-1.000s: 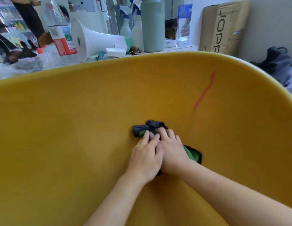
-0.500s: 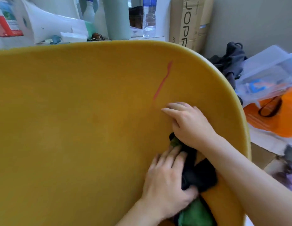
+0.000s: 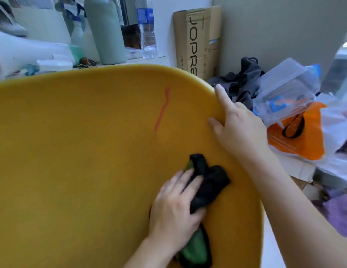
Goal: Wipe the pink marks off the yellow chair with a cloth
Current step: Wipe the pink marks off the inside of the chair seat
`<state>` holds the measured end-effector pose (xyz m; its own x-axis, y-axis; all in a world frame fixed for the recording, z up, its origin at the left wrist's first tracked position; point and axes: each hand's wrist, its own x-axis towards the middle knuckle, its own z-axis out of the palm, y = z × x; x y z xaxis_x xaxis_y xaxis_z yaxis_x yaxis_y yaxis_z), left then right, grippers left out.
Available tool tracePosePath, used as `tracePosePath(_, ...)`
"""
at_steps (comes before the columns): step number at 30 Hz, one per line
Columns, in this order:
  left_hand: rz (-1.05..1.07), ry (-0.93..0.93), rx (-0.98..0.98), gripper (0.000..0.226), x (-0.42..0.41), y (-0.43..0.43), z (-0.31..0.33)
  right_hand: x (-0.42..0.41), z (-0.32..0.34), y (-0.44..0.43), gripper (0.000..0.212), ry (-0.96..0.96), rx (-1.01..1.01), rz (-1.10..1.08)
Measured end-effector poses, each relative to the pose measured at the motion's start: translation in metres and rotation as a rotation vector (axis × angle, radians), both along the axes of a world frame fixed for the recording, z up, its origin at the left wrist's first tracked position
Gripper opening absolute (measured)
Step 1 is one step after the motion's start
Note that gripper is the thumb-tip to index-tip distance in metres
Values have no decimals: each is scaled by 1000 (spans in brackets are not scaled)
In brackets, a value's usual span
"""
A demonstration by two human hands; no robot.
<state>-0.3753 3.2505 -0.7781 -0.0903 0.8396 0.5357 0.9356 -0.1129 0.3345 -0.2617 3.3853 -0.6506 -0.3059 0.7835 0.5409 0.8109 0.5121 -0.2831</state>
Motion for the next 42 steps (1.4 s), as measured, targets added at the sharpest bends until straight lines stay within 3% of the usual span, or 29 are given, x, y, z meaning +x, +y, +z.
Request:
tracePosePath(2, 208, -32, 33, 61, -41, 25, 2, 1, 0, -2, 68, 0, -48, 8)
tracePosePath(5, 551, -334, 3, 58, -63, 50, 19, 0, -2, -4, 64, 20, -34, 21)
tracePosePath(7, 431, -217, 58, 63, -18, 43, 22, 0, -2, -3, 61, 57, -65, 52)
tracePosePath(10, -10, 18, 62, 67, 46, 9, 12, 4, -1, -2, 62, 126, -151, 102)
tracePosePath(12, -37, 189, 94, 66, 16, 15, 17, 8, 0, -2, 61, 138, -165, 139)
tracePosePath(14, 239, 241, 84, 62, -44, 35, 17, 9, -1, -3, 63, 116, -151, 159)
tracePosePath(17, 737, -126, 70, 53, -117, 61, 28, 4, -3, -2, 64, 115, -115, 132)
tracePosePath(19, 832, -250, 113, 54, -92, 77, 38, 2, -5, -2, 65, 131, -93, 103)
tracePosePath(20, 748, -228, 156, 55, -63, 81, 39, 1, -5, -3, 65, 138, -89, 101)
tracePosePath(22, 386, -105, 245, 59, -3, 77, 33, 3, -6, -2, 65, 152, -86, 110)
tracePosePath(24, 131, 34, 204, 63, 8, 68, 28, 7, -5, 1, 65, 148, -104, 136)
tracePosePath(26, 231, 75, 237, 62, -48, 78, 35, 10, -2, 2, 66, 149, -148, 170)
tracePosePath(28, 608, -148, 244, 55, -109, 90, 50, 10, -1, 0, 66, 158, -167, 182)
tracePosePath(30, 802, -399, 249, 53, -118, 98, 65, 9, 0, 0, 66, 154, -161, 176)
tracePosePath(32, 660, -307, 300, 57, -69, 103, 67, 9, 0, -1, 66, 149, -172, 167)
tracePosePath(34, 313, -106, 296, 63, -11, 94, 55, 12, 0, -2, 66, 140, -182, 173)
tracePosePath(36, 59, 54, 209, 66, -10, 86, 50, 16, 0, 0, 66, 145, -186, 189)
tracePosePath(37, 46, 159, 238, 65, -35, 89, 55, 18, 0, 0, 66, 144, -188, 193)
tracePosePath(38, 138, 185, 264, 62, -66, 95, 61, 18, 0, 0, 66, 143, -184, 196)
tracePosePath(39, 311, 85, 299, 58, -98, 100, 70, 18, -1, 0, 67, 144, -181, 195)
tracePosePath(41, 711, -289, 350, 52, -139, 112, 88, 16, -2, -1, 67, 147, -168, 179)
tracePosePath(42, 774, -407, 368, 52, -131, 116, 94, 15, -3, -1, 66, 149, -155, 174)
